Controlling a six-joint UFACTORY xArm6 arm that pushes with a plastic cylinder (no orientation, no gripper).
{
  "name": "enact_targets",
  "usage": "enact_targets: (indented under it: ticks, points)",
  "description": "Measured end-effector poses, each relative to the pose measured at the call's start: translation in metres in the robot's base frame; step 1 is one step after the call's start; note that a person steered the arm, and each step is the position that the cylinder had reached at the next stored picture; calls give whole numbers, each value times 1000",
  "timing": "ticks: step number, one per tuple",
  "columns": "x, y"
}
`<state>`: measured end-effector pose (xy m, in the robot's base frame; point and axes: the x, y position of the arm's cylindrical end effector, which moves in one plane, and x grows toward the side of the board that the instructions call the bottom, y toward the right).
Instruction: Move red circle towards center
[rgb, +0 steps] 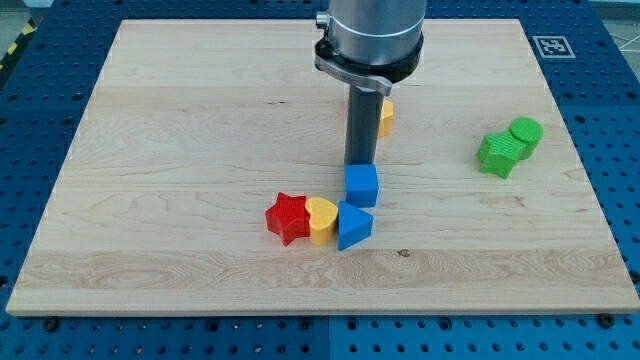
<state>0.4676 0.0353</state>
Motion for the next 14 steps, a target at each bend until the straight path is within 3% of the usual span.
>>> enact_targets:
  ticks: [5, 8, 11, 13, 14]
  points:
    - [-15, -30]
    - [-111, -59]
    - [-173, -20]
    - [-139, 39]
    - [-118, 39]
